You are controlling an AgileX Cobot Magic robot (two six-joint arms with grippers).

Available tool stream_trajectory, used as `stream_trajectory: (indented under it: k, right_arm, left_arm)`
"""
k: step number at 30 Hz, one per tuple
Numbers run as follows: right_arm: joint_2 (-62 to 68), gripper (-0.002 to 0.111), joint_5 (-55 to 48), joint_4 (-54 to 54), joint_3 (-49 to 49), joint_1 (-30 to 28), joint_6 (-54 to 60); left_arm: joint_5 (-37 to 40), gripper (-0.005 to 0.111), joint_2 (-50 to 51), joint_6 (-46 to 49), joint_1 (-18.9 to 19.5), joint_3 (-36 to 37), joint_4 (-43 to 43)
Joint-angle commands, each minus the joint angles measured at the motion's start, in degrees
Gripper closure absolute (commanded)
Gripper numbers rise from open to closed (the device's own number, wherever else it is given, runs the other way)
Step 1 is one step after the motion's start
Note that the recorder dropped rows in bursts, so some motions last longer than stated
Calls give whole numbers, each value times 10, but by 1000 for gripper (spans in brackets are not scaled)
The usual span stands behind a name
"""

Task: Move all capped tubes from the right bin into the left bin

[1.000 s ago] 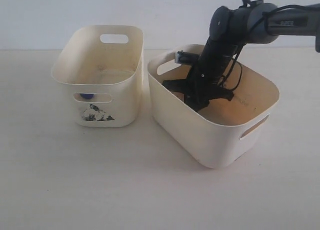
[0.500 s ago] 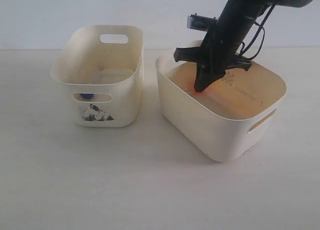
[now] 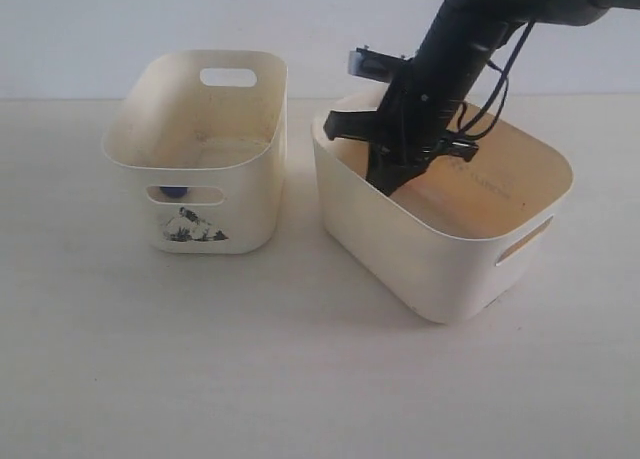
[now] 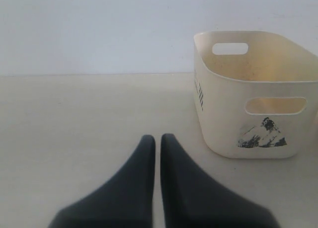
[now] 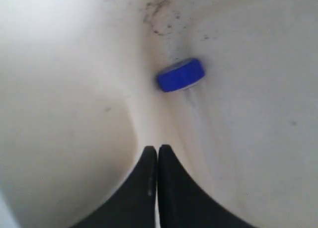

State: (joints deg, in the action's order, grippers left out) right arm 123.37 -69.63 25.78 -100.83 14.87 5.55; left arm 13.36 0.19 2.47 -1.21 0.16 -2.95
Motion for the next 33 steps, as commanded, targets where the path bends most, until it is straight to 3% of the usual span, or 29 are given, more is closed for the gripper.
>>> stream_trajectory:
  k: [1, 5, 10, 16, 25, 28, 33]
  right_arm:
    - [-9, 109, 46, 15, 2, 15, 10]
    - [-9, 109, 70, -17, 2, 15, 22]
    - [-9, 109, 19, -53, 2, 16, 212]
    - [-11, 109, 20, -214, 2, 16, 125]
    - [-52, 109, 87, -254, 2, 34, 118]
    - [-71, 109, 90, -341, 2, 67, 95]
    - [-82, 109, 55, -562, 2, 137, -47]
  left_arm:
    - [0, 102, -2, -5, 1, -2, 0]
    - [0, 102, -2, -5, 1, -2, 0]
    - [0, 102, -2, -5, 1, -2, 0]
    - [0, 102, -2, -5, 1, -2, 0]
    - [0, 102, -2, -5, 1, -2, 0]
    - [0, 102, -2, -5, 1, -2, 0]
    - [0, 102, -2, -5, 1, -2, 0]
